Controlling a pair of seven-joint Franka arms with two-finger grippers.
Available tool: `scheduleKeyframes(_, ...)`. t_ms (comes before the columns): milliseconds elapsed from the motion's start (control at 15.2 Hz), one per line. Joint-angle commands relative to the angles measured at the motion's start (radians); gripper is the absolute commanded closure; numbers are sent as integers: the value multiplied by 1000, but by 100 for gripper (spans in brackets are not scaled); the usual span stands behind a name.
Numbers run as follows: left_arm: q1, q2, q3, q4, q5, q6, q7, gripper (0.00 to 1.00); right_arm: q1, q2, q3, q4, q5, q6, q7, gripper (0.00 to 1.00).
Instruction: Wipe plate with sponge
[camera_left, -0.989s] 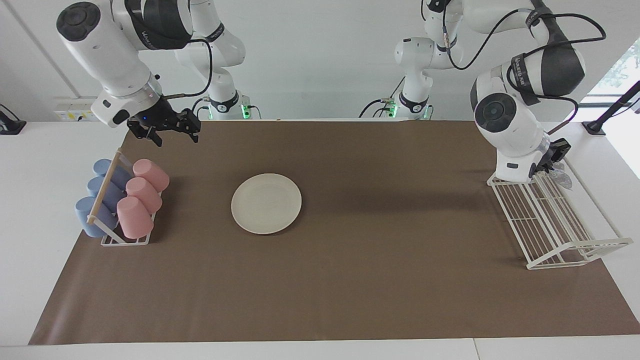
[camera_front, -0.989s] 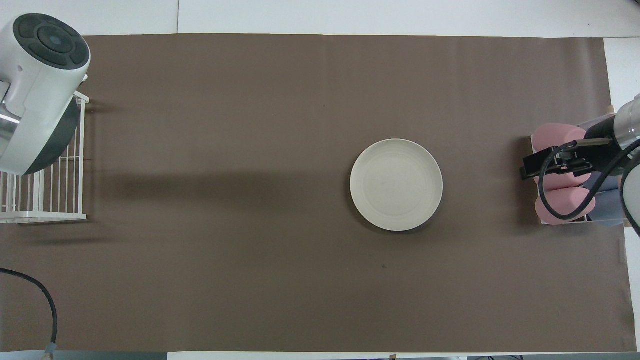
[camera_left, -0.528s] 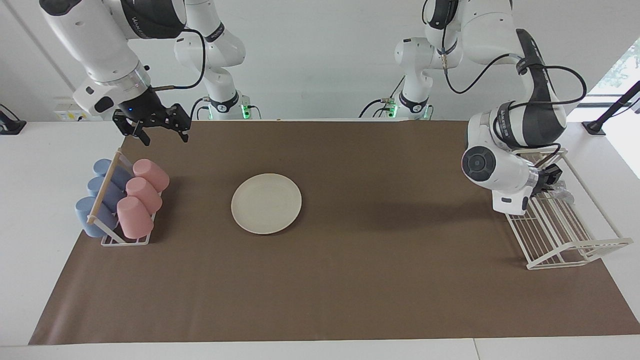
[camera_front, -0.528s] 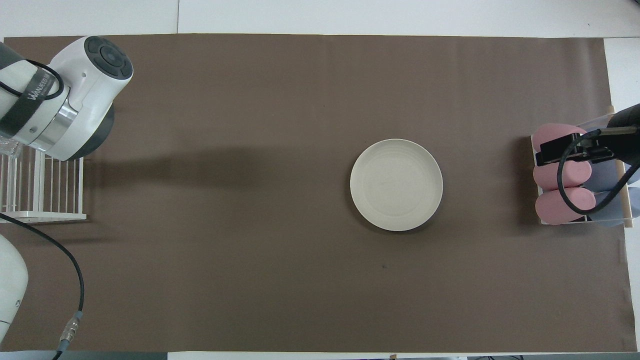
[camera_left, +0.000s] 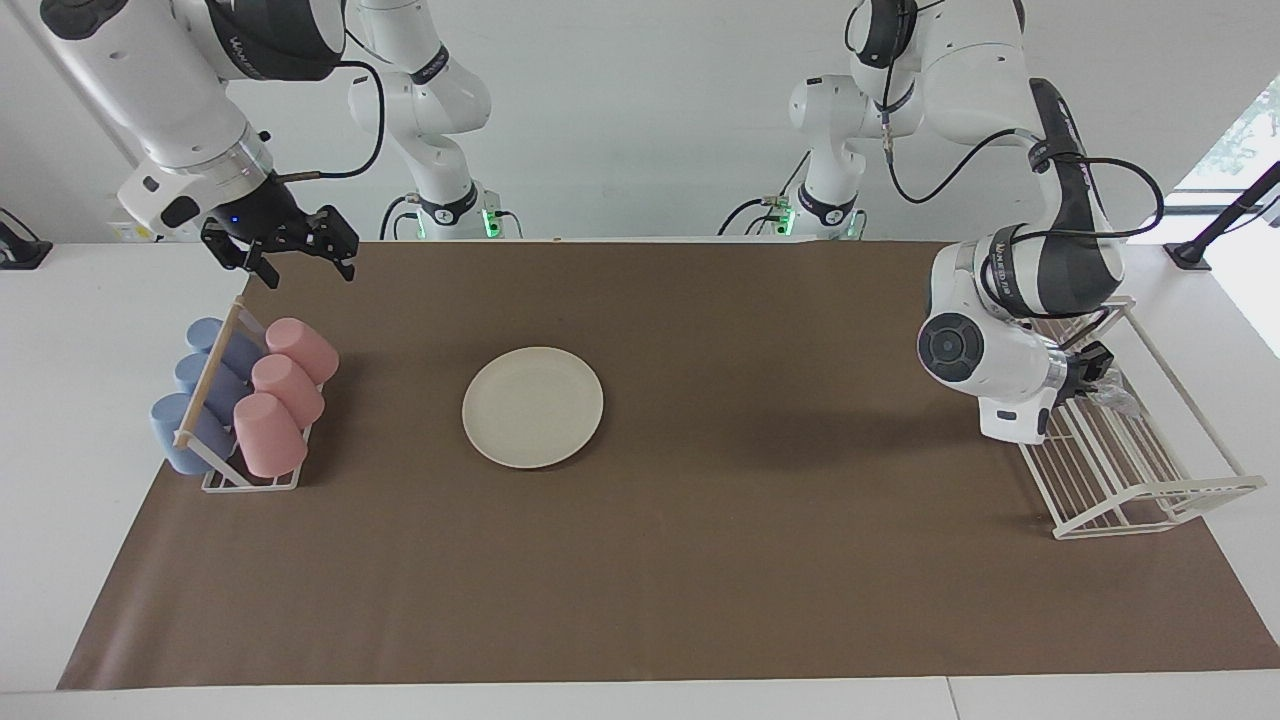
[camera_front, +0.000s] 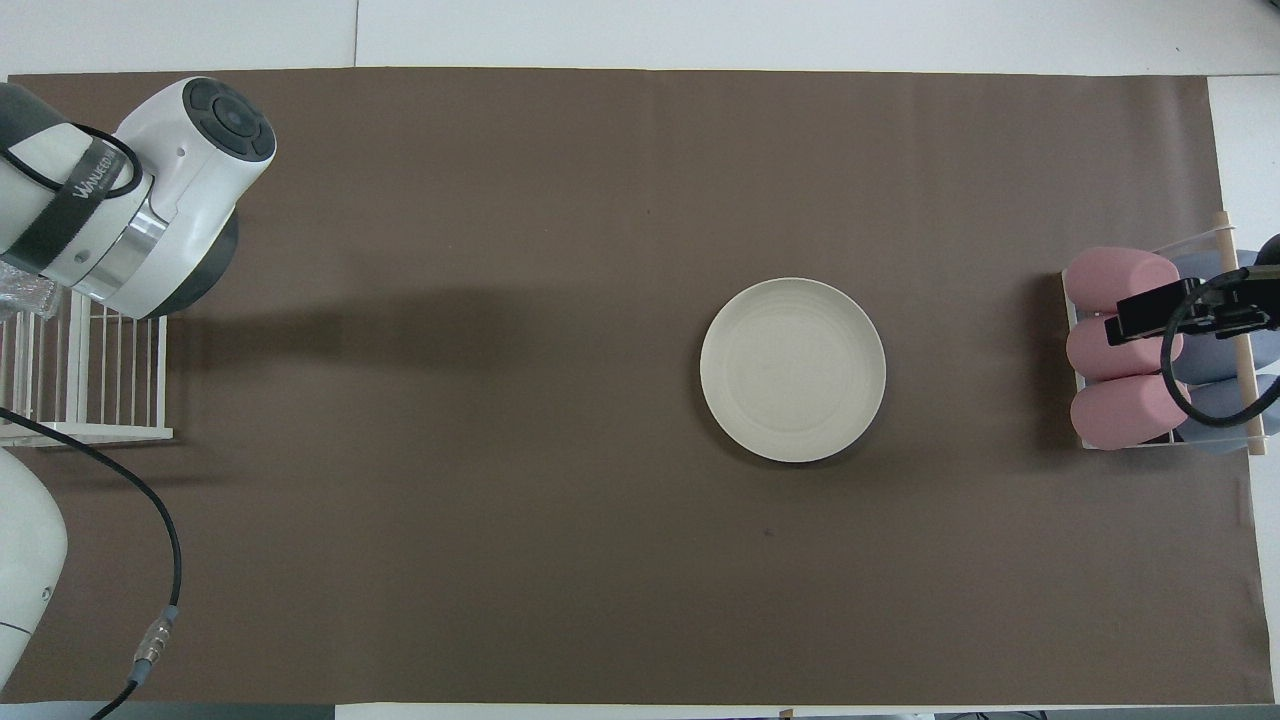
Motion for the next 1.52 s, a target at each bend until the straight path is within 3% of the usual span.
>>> scheduleKeyframes(0,3,-9,0,-5,-33,18,-22,100,9,-18,-22,-17,-14,-2,2,0)
scheduleKeyframes(330,6,-9,0,-10,-36,60,-44,100,14,-12,-22,-11,-14,1,91,0)
scheduleKeyframes(396,6,-9,0,-11,-36,68,-45,61,14,-15,-22,-14,-14,-3,91,0)
scheduleKeyframes(462,13,-9,0,-10,-36,73,-45,33,15,-17,-22,-17,-14,-3,94,0)
scheduleKeyframes(660,15,-11,0,-10,-37,85,-45,4,22,-15,-18,-11,-12,4,99,0)
scheduleKeyframes(726,15,-11,0,-10,-37,85,-45,0,22,-17,-18,-11,-12,4,99,0)
scheduleKeyframes(989,15,-15,-2,-7,-60,85,-47,0,17,-23,-18,-11,-14,-3,93,0)
scheduleKeyframes(1253,20,-49,6,9,-172,103,-42,0,22,-20,-14,-5,-14,4,100,0)
scheduleKeyframes(1451,38,-108,4,48,-331,99,-30,0,23,-21,-11,4,-17,6,102,0)
